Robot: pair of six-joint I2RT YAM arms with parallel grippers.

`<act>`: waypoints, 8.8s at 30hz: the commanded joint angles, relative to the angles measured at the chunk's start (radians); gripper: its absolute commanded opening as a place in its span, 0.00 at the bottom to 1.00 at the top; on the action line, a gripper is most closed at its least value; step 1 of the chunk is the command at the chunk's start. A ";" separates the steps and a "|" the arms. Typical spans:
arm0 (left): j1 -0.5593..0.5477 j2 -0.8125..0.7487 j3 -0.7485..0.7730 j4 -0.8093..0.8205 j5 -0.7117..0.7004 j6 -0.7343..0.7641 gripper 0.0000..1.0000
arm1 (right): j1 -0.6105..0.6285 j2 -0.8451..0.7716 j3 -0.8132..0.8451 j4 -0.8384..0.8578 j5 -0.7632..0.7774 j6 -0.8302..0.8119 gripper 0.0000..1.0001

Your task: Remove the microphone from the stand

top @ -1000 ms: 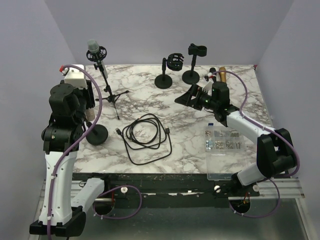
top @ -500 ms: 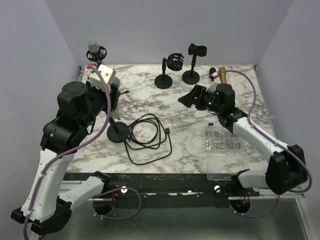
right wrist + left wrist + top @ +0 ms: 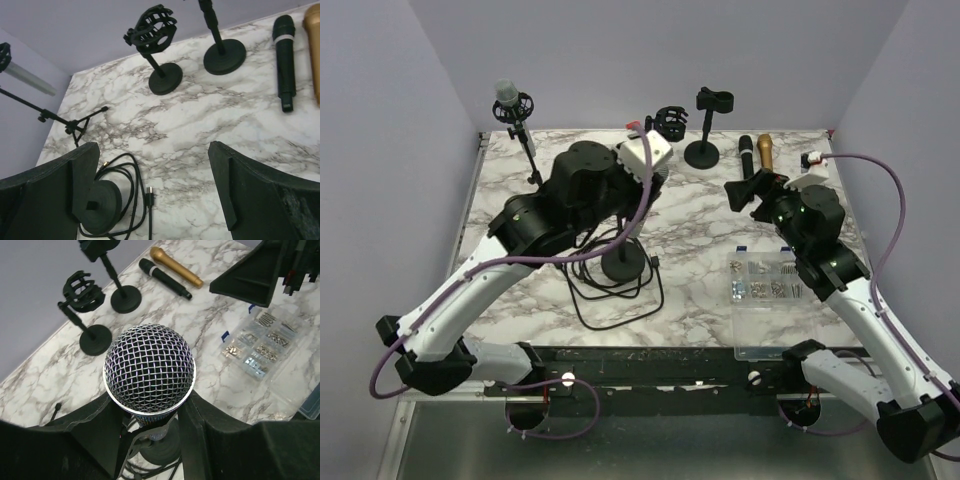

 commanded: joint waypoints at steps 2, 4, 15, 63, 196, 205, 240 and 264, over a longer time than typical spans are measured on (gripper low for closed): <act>-0.100 0.090 0.129 0.126 -0.036 0.069 0.00 | 0.001 -0.102 -0.014 -0.170 0.178 0.005 1.00; -0.124 0.126 0.159 0.128 -0.022 0.069 0.00 | 0.001 -0.156 -0.016 -0.189 0.191 0.001 1.00; -0.235 0.322 0.322 0.170 -0.008 -0.007 0.00 | 0.002 -0.333 -0.028 -0.245 0.216 -0.021 1.00; -0.281 0.018 -0.163 0.448 0.063 -0.188 0.98 | 0.003 -0.377 0.031 -0.228 -0.428 -0.187 1.00; 0.088 0.010 -0.291 0.469 0.467 -0.120 0.99 | 0.001 -0.339 0.030 -0.300 0.041 -0.177 0.01; 0.090 -0.173 -0.234 0.220 0.086 -0.162 0.99 | 0.002 -0.221 0.006 -0.304 0.178 -0.119 0.01; 0.130 -0.646 -0.698 0.407 -0.264 0.003 0.98 | -0.231 0.783 0.610 -0.161 0.687 -0.343 0.01; 0.132 -0.586 -0.750 0.460 -0.315 0.048 0.99 | -0.376 1.500 1.214 -0.111 0.558 -0.462 0.00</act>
